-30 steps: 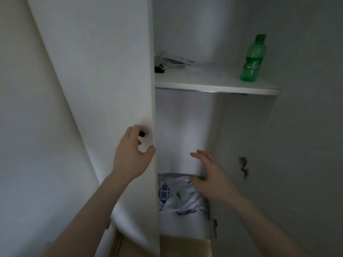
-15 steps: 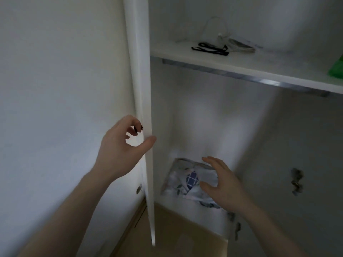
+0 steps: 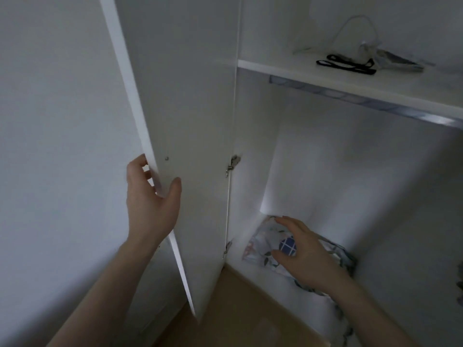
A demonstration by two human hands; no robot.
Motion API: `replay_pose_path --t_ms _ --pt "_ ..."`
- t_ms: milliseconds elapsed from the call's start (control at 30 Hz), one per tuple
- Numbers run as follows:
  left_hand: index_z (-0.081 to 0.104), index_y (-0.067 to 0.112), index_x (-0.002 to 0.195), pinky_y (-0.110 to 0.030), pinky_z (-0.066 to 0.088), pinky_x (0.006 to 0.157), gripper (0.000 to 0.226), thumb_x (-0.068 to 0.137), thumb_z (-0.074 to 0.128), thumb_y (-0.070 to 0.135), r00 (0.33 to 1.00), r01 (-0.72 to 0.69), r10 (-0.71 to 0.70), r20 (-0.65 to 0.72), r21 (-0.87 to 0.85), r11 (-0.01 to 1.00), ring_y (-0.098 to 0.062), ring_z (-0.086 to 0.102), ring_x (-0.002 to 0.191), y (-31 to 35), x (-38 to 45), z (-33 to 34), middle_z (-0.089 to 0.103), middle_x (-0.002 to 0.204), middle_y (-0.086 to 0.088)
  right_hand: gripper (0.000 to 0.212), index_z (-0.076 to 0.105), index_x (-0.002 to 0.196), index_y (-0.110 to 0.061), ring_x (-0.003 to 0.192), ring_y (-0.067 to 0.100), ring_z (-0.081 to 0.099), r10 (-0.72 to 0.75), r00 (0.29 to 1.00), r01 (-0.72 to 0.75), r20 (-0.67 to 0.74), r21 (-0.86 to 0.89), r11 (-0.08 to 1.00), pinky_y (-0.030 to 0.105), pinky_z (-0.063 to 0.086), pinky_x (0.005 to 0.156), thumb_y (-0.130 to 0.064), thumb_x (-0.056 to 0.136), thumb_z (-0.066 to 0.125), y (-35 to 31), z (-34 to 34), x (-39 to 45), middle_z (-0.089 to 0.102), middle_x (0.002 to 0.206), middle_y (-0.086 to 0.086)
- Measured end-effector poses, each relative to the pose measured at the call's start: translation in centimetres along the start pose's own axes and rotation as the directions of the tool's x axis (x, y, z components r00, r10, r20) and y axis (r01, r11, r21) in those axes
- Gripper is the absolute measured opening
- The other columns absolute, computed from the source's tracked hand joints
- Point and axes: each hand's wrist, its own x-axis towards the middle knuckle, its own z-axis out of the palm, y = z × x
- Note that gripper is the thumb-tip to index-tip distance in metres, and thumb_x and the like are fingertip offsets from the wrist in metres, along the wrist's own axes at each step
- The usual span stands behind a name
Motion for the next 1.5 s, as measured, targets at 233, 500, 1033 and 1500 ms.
replay_pose_path --t_ms 233,500,1033,1500 --pt "0.039 0.016 0.138 -0.053 0.053 0.094 0.07 0.076 0.072 0.014 0.999 0.015 -0.015 -0.048 0.012 1.0 -0.027 0.058 0.112 -1.4 0.2 0.4 0.054 0.124 -0.005 0.065 0.039 0.145 -0.043 0.137 0.008 0.042 0.033 0.996 -0.031 0.088 -0.027 0.999 0.032 0.04 0.114 -0.043 0.089 0.072 1.6 2.1 1.3 0.038 0.153 -0.015" --pt "0.018 0.014 0.16 -0.036 0.017 0.126 0.094 0.085 0.075 0.014 0.984 -0.177 0.17 0.049 0.247 0.953 -0.016 0.008 0.156 -1.2 -6.7 4.6 0.012 0.169 -0.003 0.066 0.037 0.147 -0.034 0.129 0.0 0.037 0.14 0.976 -0.138 0.169 -0.022 0.99 0.017 0.03 0.105 -0.03 0.092 0.073 5.8 3.1 1.8 0.038 0.142 -0.016" --pt "0.058 0.03 0.133 -0.019 0.036 0.1 0.052 0.082 0.071 0.031 0.38 -0.098 -0.41 0.829 0.477 0.873 -0.016 0.054 0.124 -15.4 -10.2 26.1 0.044 0.148 0.003 0.07 0.036 0.152 -0.024 0.141 0.021 0.042 0.435 0.862 -0.431 0.26 -0.075 0.899 0.03 0.037 0.11 -0.032 0.092 0.071 20.3 0.7 7.4 0.036 0.156 0.001" --pt "0.058 0.017 0.133 -0.037 0.037 0.112 0.062 0.084 0.048 0.054 0.092 -0.212 -0.681 0.726 0.683 0.699 -0.029 0.046 0.132 -40.7 -10.7 43.3 0.049 0.142 -0.006 0.076 0.034 0.155 -0.021 0.136 0.025 0.047 0.673 0.698 -0.685 0.246 -0.043 0.727 0.033 0.041 0.102 -0.026 0.09 0.072 38.7 14.0 17.5 0.04 0.153 0.006"
